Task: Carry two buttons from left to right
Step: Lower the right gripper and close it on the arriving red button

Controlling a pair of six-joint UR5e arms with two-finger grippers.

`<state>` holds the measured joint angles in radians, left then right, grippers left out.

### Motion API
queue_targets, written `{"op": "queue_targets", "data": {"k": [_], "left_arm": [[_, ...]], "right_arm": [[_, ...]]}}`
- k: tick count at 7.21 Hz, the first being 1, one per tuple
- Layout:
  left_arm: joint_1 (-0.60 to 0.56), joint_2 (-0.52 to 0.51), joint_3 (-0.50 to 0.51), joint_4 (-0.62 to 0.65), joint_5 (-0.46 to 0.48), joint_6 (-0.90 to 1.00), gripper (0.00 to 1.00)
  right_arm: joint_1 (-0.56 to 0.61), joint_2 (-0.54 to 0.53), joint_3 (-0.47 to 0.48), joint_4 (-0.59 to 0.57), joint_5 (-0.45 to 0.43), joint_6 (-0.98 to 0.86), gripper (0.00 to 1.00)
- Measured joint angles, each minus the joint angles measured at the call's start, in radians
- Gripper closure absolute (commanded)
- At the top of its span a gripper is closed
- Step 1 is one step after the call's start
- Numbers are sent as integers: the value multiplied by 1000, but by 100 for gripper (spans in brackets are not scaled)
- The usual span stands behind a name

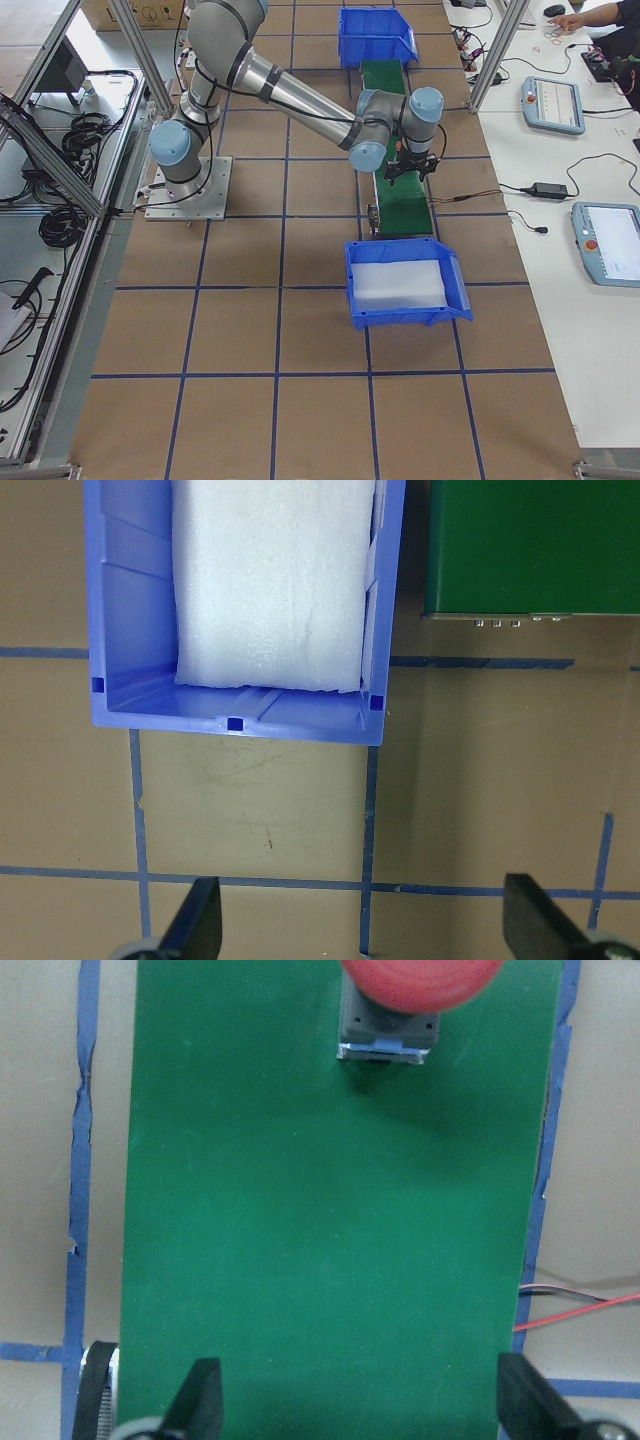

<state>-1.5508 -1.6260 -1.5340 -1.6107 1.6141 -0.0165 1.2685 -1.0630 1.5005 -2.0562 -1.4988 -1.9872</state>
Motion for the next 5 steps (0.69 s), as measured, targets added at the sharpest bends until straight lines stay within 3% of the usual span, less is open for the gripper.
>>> {"op": "queue_targets", "data": {"k": [5], "left_arm": [[3,0,0,0,1,1,0]], "right_arm": [[-1,-4,20,7,2,146,0]]}}
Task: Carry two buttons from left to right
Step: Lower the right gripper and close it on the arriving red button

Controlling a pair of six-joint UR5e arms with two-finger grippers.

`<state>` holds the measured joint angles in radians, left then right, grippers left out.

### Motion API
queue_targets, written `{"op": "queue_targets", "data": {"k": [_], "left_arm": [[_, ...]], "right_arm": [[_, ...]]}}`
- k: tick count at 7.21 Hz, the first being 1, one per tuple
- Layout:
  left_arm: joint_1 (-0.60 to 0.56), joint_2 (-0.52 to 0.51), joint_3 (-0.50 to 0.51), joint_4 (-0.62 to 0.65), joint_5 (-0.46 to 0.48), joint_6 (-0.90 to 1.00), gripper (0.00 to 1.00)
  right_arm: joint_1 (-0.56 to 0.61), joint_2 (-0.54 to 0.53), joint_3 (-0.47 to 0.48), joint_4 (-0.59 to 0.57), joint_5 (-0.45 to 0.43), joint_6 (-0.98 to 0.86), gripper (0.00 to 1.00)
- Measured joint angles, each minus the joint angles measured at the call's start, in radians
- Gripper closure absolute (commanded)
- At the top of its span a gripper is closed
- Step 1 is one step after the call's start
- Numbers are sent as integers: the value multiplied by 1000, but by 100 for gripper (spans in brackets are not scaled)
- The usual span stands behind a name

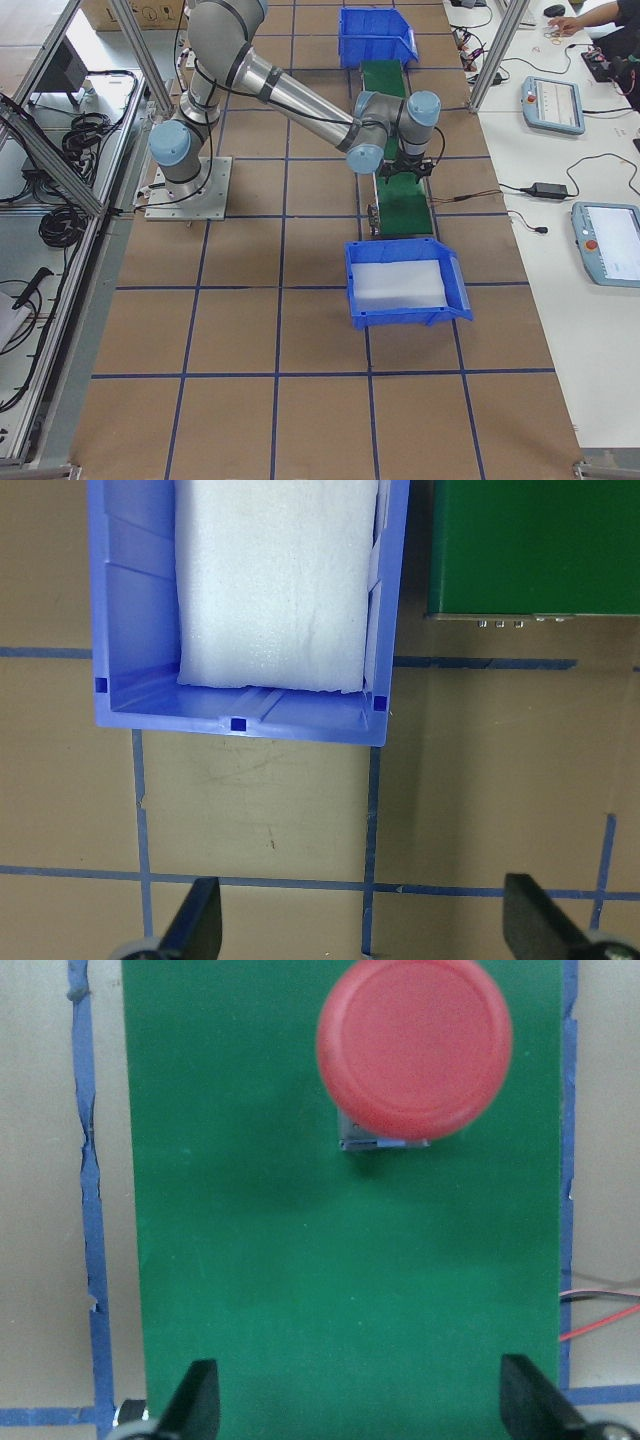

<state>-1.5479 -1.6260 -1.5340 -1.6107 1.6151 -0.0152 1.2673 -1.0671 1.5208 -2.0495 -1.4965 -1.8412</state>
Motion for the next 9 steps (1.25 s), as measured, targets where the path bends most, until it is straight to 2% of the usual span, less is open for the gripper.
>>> {"op": "queue_targets", "data": {"k": [9], "left_arm": [[0,0,0,0,0,0,0]], "right_arm": [[1,6,-1,-19,2,-24,0]]}}
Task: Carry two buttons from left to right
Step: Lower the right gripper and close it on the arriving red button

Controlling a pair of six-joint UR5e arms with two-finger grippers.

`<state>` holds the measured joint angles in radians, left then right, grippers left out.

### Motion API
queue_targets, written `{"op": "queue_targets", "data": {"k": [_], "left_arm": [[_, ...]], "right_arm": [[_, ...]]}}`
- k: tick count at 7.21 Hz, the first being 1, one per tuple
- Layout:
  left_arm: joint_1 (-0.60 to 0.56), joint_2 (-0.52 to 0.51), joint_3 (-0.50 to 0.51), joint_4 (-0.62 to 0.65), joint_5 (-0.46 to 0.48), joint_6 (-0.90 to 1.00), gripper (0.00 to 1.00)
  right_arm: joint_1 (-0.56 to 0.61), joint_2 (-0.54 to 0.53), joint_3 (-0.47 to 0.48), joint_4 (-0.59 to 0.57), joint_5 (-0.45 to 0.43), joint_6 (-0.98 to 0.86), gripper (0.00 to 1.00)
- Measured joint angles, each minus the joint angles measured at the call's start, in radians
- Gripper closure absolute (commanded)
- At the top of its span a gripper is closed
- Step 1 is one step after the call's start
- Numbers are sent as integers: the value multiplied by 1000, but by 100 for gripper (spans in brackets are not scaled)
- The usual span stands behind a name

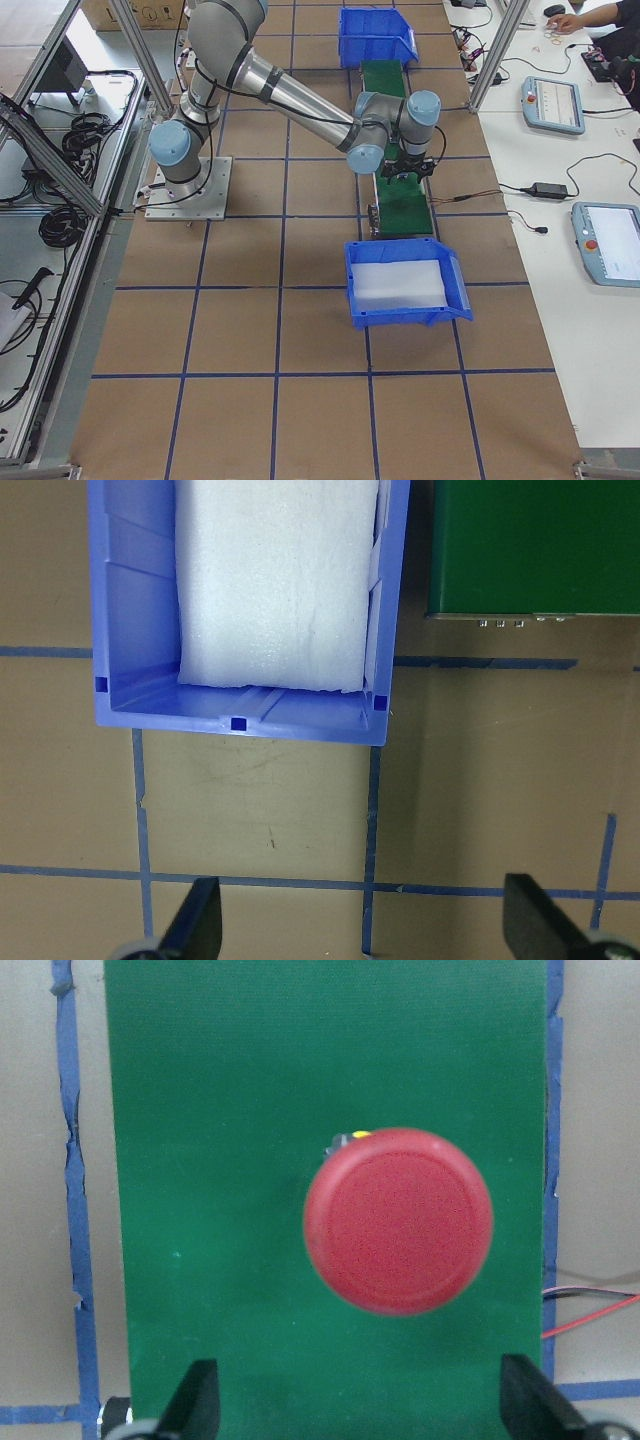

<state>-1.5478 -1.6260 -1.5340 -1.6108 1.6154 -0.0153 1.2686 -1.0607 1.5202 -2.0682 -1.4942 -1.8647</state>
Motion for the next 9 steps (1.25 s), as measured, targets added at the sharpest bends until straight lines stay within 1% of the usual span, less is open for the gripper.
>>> {"op": "queue_targets", "data": {"k": [7,9], "left_arm": [[0,0,0,0,3,2,0],[0,0,0,0,4,2,0]], "right_arm": [[0,8,-2,-1,5,-2,0],[0,8,-2,-1,6,-1,5]]}}
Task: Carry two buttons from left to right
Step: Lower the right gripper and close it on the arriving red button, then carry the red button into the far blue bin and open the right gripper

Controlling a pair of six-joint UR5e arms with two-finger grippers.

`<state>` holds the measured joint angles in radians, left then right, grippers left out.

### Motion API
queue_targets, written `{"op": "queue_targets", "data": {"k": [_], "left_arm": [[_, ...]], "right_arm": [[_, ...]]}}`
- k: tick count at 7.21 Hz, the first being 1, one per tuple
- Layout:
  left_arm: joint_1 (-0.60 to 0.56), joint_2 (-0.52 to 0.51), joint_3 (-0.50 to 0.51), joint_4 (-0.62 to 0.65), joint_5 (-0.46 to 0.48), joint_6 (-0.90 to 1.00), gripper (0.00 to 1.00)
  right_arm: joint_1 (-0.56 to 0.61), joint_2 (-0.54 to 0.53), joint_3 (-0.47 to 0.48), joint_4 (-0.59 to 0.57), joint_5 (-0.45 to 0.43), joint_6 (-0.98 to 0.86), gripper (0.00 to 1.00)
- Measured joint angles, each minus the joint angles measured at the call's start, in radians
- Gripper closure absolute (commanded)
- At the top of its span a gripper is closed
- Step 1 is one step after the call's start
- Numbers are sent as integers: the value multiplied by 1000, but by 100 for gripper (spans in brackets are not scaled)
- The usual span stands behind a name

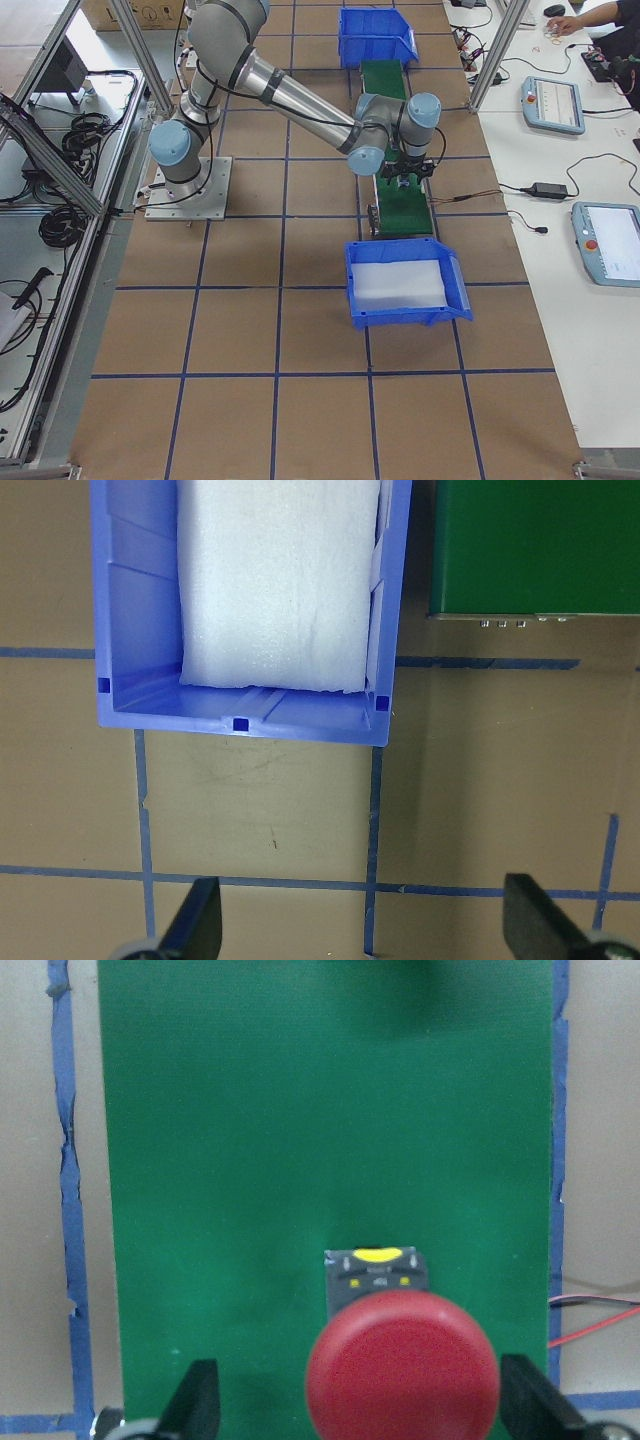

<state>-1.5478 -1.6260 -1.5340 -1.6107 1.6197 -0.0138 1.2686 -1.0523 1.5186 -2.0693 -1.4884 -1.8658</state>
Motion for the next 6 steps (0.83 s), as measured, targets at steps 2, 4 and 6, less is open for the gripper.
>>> {"op": "queue_targets", "data": {"k": [2,4,6], "left_arm": [[0,0,0,0,0,0,0],[0,0,0,0,0,0,0],[0,0,0,0,0,0,0]], "right_arm": [[0,1,0,0,0,-1,17],[0,3,0,0,-4,0,68],[-1,7,-1,0,-11,-1,94]]}}
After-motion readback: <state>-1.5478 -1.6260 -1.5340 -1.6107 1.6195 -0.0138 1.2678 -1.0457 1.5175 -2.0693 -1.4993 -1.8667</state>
